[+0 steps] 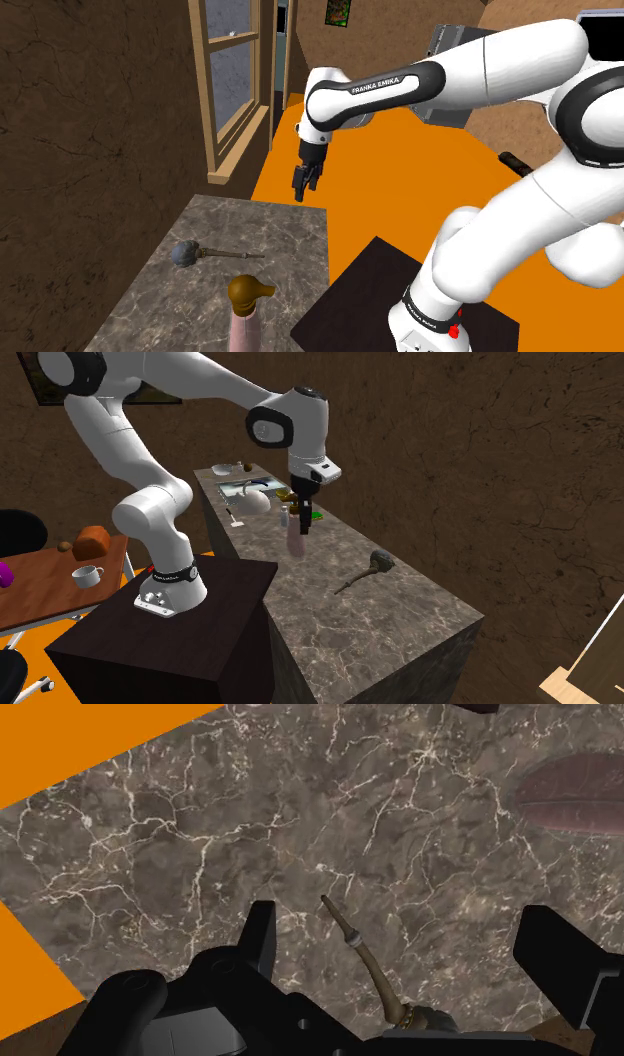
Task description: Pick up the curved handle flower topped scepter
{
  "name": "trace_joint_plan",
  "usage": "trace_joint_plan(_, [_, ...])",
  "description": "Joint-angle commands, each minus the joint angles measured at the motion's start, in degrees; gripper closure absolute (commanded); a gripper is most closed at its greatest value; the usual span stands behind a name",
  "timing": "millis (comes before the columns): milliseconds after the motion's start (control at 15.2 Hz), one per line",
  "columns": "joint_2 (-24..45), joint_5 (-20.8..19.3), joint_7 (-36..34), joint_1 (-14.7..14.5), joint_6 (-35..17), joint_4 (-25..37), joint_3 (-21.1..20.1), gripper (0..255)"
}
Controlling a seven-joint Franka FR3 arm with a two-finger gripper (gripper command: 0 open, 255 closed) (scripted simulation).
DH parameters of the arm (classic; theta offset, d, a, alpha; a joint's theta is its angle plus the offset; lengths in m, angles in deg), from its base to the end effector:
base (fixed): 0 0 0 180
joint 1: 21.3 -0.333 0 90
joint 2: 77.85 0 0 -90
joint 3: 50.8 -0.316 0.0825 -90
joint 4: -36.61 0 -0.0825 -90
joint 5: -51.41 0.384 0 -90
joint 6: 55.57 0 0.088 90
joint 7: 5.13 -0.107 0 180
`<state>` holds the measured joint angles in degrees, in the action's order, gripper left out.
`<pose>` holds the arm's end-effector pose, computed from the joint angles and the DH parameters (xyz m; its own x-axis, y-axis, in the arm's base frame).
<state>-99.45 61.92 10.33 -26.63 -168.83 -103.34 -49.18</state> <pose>0.4145 0.0383 0.4341 0.9650 0.2581 -0.0465 0.2451 -0.9507 -0.1900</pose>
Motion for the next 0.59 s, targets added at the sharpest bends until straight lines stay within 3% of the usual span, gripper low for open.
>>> trace_joint_plan(0, [4.33, 0.77, 2.02, -0.85, -3.39, 1.02, -0.12, 0])
trace_joint_plan(528, [21.52, 4.25, 9.7, -3.66, -14.12, 7.46, -1.44, 0])
